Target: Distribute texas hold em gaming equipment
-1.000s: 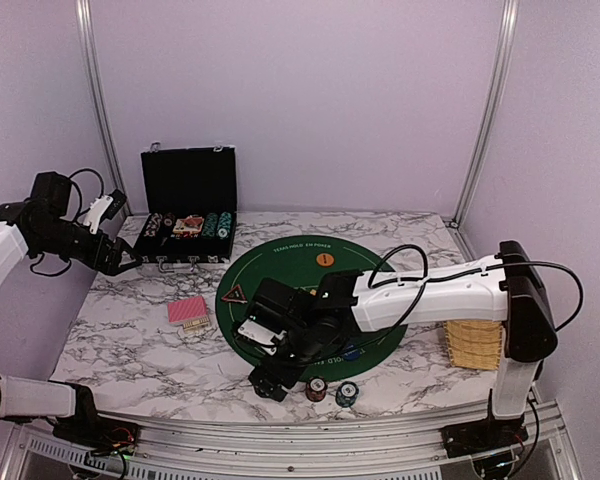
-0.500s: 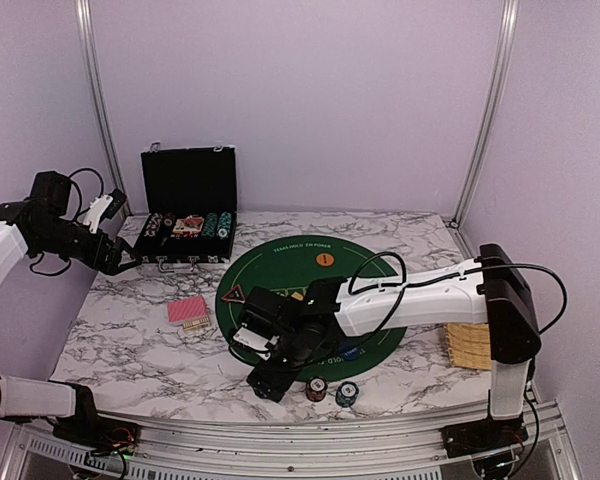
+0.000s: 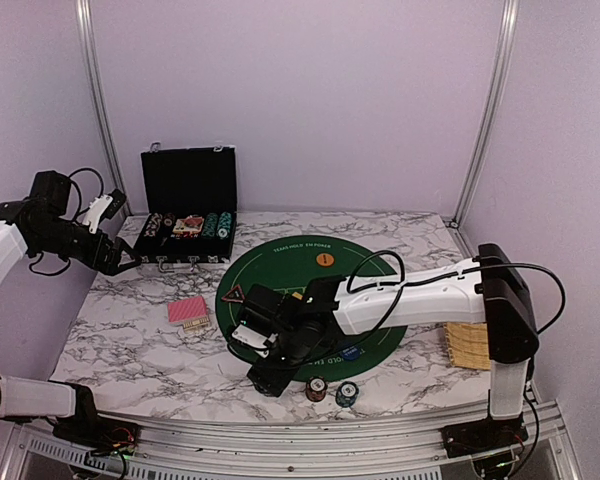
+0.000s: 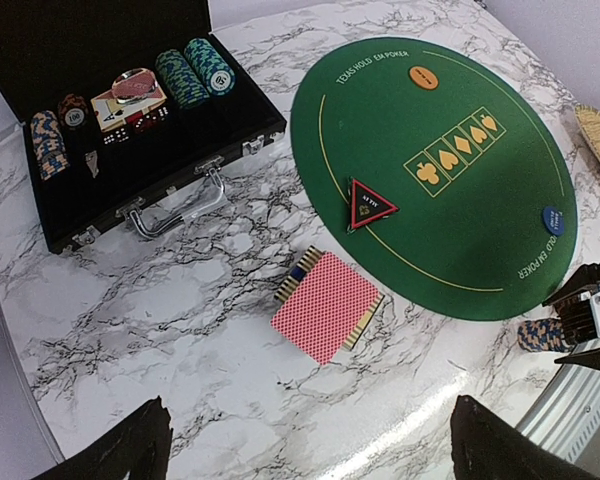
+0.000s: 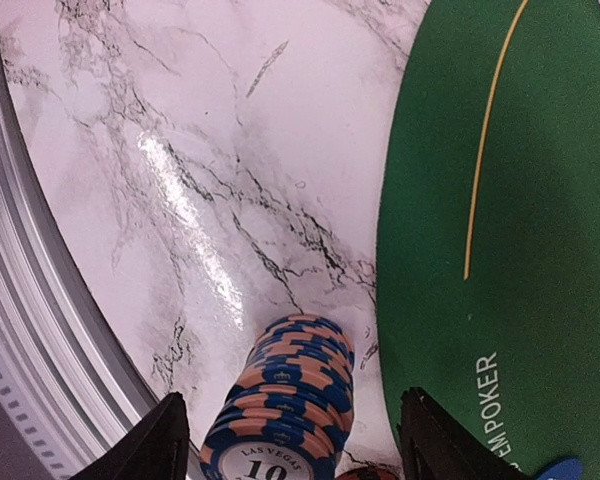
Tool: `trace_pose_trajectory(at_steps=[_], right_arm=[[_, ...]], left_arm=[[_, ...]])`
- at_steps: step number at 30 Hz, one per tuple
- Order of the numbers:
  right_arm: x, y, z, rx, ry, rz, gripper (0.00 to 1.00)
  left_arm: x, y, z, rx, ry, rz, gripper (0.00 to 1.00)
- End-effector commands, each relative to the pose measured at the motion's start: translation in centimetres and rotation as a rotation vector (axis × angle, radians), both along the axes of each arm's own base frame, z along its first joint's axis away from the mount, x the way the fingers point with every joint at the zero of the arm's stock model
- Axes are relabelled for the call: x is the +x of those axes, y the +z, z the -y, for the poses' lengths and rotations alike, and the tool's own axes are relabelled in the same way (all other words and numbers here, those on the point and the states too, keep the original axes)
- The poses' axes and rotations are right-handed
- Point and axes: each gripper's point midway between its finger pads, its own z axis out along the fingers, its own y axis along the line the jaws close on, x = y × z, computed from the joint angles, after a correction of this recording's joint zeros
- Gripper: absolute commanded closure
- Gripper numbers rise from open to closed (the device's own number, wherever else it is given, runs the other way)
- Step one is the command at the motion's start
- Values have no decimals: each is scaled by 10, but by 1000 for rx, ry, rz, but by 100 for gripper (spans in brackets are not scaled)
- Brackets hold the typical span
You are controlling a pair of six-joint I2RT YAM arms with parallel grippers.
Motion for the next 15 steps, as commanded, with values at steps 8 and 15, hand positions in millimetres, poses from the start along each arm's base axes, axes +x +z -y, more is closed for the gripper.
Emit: trace_pose_trajectory(at_steps=[8,15], right_arm=[[4,5,-9,32,6,-1,37],[2,5,-6,25,11,-6,37]], left_arm=[[-3,8,-1,25,-10,20,1],[-2,9,-2,30,-8,25,1]])
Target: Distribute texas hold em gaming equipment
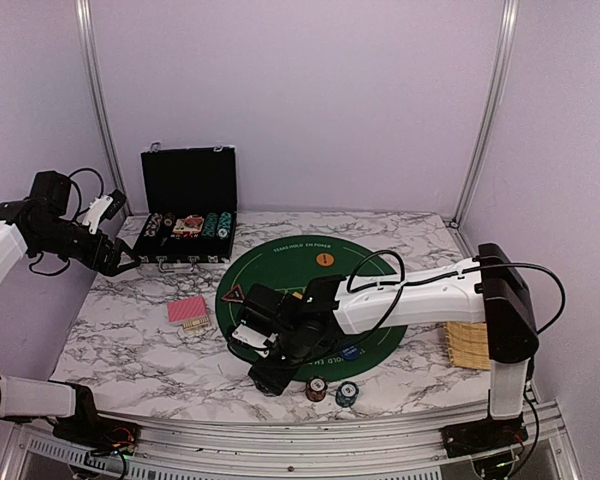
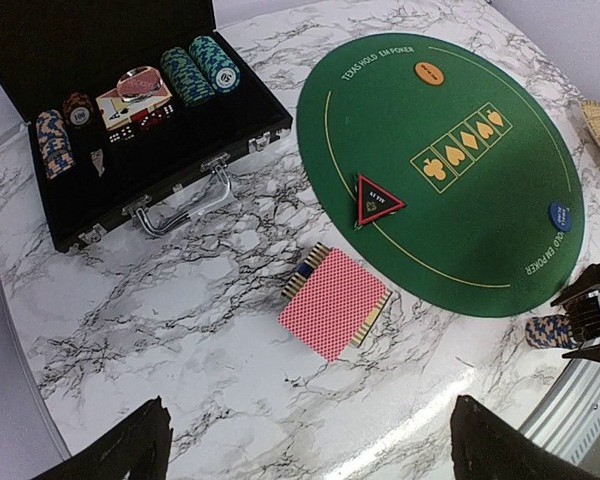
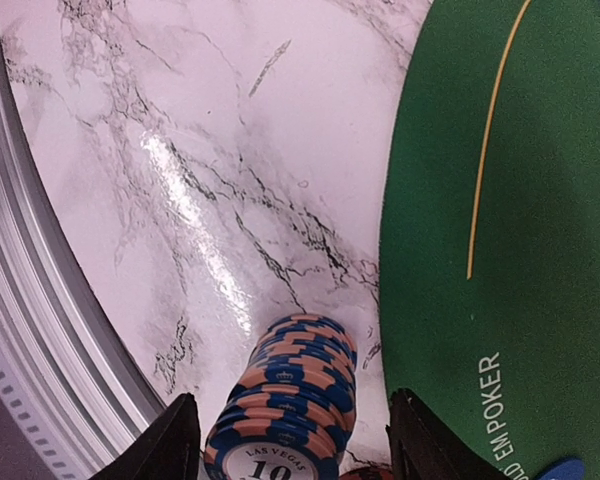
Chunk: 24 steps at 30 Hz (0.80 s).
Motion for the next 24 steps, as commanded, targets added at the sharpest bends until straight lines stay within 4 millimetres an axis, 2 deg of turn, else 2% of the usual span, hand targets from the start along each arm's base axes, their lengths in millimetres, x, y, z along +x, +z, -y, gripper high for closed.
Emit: trace_pose_trajectory(at_steps=[1,6,15,24], right_arm=[[2,5,-5,22,7,2,37],[0,3,-3,15,11,-7,32],[-1,0,-1,7,12,-9,36],[-3,-1,3,-7,22,-16,34]], left_arm=[[-3,11,0,9,-7,22,1],[-4,11,0,11,-9,25,1],[-4,12,0,16,-7,29,1],[-3,12,-1,16,-8,29,1]])
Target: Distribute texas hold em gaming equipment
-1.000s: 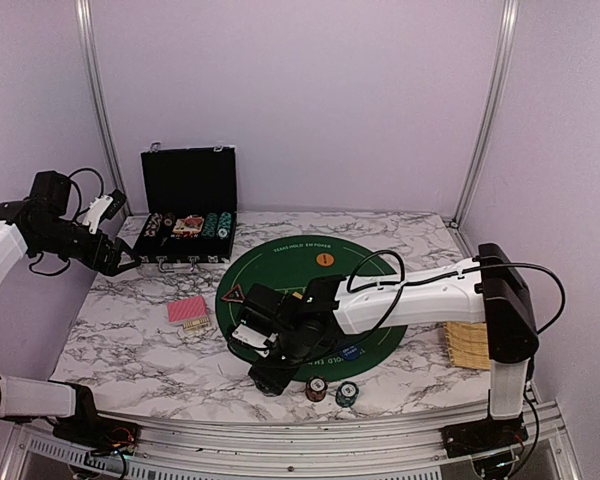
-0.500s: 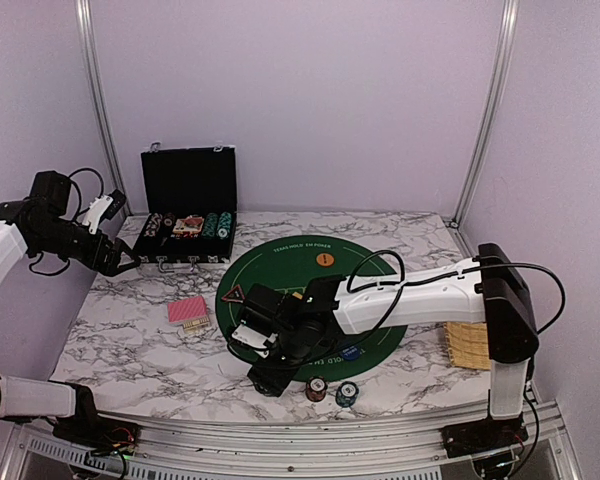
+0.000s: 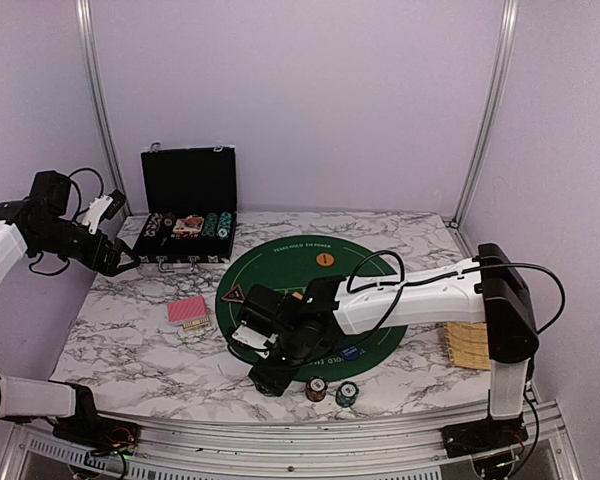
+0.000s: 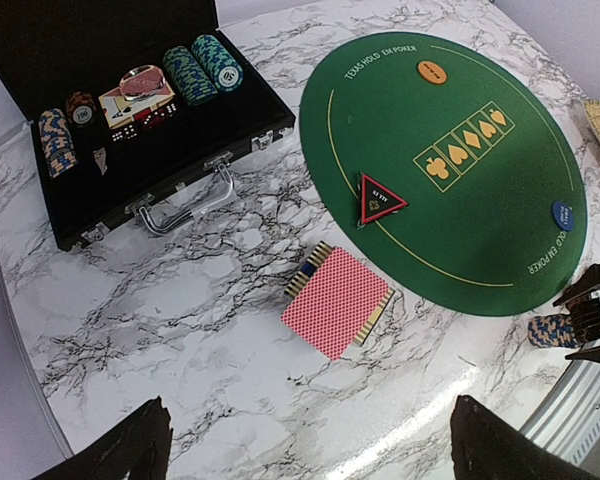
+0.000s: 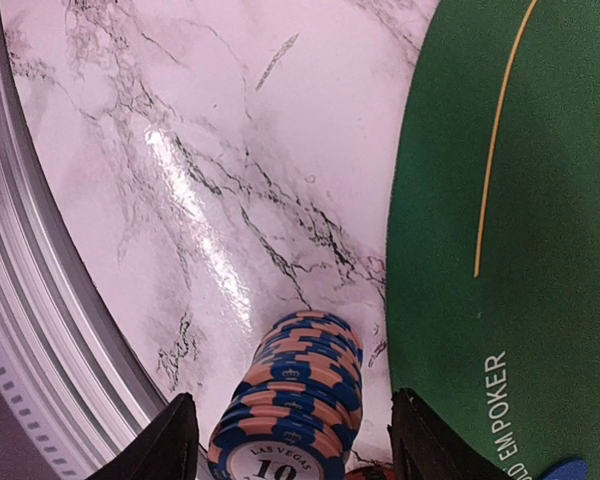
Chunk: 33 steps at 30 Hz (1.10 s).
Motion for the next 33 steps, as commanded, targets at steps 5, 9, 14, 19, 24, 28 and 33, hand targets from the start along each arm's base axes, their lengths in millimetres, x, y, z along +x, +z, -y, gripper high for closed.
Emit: trace_pose_trajectory(at_steps=[5,9,14,19,24,28,33], right_arm=[[-1,-1,3,-9,13,-6,35],[-1,-1,4,-9,12,-8,39],[-2,-3,5,-14,13,-11,46],[-2,1,4,-7,14,-8,60],[1,10,2,1,9,3,72],[2,23,-1,20,9,9,76],[5,39,-4,35,5,26,79]], left_arm=[[-3,13,1,6,-11,28,1],[-3,12,1,6,-12,27,1],[-3,13,1,8,-11,29,1],[-3,13,1,9,-13,31,1],[-3,14,1,6,-14,31,1],[-3,14,1,6,-14,32,1],[-3,14,2,2,-17,31,1]])
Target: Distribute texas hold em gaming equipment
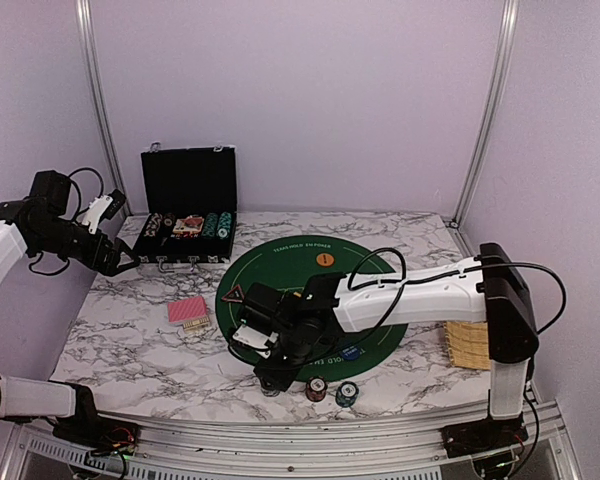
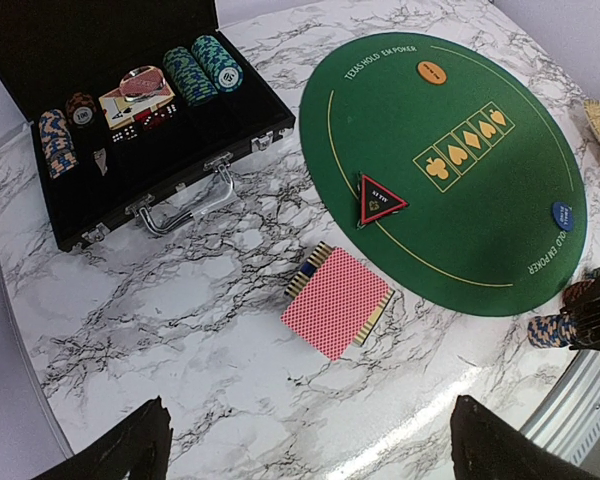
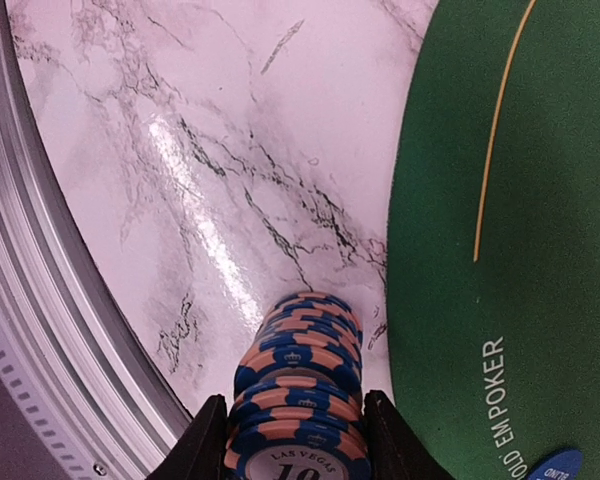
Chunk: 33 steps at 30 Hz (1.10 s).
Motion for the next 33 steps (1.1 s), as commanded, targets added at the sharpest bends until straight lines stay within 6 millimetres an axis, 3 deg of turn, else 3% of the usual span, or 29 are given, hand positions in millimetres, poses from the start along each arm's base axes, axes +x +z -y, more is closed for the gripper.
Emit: trace_pose_trajectory(at_steps=[1,8,17,27,33], right_arm=[[9,39,-10,67,-10,41,79],[22,53,-17,81,-29,79,80],[86,54,-28,85,-126,132,80],[160,15,-53,71,-223,144,80],[183,-9,-67,87,-284,143,80]], left_arm=[[-3,13,2,1,-18,28,1],[-4,13,2,6,-16,30,1],[-4,8,-2,29,-4,19,1],[-3,8,-2,29,-9,16,1],[-2,8,-1,27,-15,15,1]])
